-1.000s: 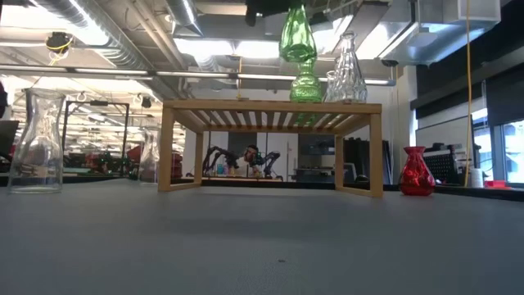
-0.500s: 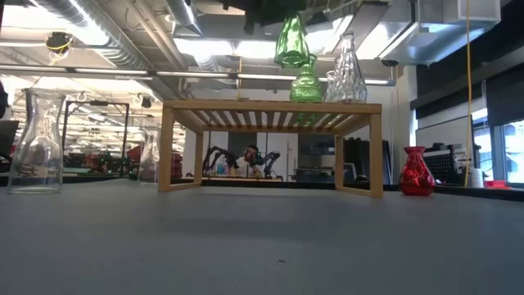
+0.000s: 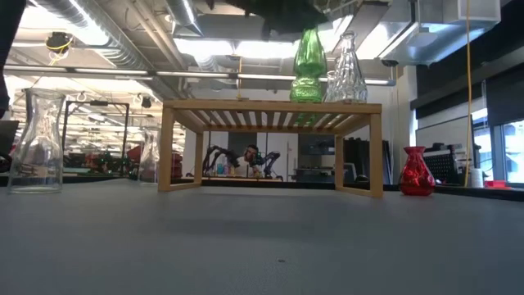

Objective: Sort vases onto shelf
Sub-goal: Put the green vase on the shelf aligned with the other green vase

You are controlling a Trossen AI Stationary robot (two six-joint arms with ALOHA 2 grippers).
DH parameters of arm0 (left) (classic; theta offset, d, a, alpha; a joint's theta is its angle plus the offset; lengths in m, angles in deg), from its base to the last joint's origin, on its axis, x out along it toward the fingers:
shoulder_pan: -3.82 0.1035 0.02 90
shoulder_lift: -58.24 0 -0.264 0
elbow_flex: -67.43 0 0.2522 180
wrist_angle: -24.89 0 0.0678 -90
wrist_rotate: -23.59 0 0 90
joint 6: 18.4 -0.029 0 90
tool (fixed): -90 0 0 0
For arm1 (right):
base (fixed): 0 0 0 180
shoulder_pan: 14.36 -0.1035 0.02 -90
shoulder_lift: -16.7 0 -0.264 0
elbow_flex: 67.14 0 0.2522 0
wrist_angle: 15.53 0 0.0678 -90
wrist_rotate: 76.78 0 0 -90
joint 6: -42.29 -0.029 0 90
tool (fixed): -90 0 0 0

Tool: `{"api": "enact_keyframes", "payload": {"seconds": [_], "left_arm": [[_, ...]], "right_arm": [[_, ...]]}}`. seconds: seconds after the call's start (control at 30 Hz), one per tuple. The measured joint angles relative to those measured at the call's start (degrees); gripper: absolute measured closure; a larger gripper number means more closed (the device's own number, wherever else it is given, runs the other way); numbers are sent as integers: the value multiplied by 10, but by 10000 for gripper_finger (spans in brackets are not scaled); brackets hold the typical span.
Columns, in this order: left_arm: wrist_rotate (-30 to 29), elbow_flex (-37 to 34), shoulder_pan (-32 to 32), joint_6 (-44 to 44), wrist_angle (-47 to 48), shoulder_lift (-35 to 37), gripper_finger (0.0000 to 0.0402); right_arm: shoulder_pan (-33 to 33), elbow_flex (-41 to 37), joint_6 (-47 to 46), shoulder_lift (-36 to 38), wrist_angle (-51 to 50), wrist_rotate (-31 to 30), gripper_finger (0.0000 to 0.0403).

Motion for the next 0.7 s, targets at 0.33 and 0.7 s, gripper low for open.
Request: {"api": "enact_keyframes", "payload": {"seconds": [0.33,0.7], "left_arm": [[-8,0,12,1,-17,-52,275],[-10,0,17,0,0,-62,275]], "right_arm": [[0,0,-3,0,-15,14,86],[0,0,-4,0,-14,14,86]]}}
